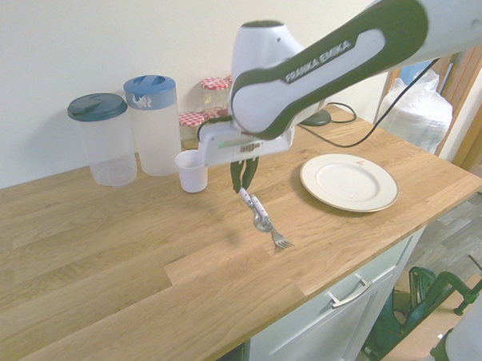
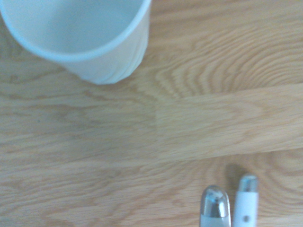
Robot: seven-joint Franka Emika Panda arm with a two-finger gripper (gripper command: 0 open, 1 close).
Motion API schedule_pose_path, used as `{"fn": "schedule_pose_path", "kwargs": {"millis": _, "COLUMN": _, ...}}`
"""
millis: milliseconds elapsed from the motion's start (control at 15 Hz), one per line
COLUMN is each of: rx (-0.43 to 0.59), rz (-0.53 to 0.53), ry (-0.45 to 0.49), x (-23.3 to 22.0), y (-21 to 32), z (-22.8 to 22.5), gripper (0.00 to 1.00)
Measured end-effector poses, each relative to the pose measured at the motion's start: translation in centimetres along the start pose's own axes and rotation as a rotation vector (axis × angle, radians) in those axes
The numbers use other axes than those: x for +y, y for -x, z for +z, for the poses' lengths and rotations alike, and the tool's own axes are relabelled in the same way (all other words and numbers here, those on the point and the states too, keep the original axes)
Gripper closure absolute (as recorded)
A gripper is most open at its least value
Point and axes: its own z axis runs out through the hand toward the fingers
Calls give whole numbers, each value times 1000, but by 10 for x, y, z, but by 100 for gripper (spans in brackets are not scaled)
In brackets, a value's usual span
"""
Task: Put the spoon into the plate
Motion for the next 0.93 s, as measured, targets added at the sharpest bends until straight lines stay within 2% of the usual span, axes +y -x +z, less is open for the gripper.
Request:
{"fn": "schedule_pose_path", "kwargs": {"millis": 200, "rx": 8, "rz": 51, "ry": 3, "x": 45, "y": -46, "z": -15, "gripper": 100}}
{"fn": "schedule_pose_path", "kwargs": {"millis": 600, "rx": -7, "rz": 179, "ry": 38, "x": 174, "y": -161, "z": 4, "gripper": 100}}
{"fn": "schedule_pose_path", "kwargs": {"millis": 733, "rx": -5, "rz": 195, "ry": 44, "x": 195, "y": -182, "z": 15, "gripper": 100}}
{"fn": "schedule_pose_path", "kwargs": {"millis": 933, "rx": -10, "rz": 195, "ry": 65, "x": 200, "y": -202, "z": 38, "gripper": 100}}
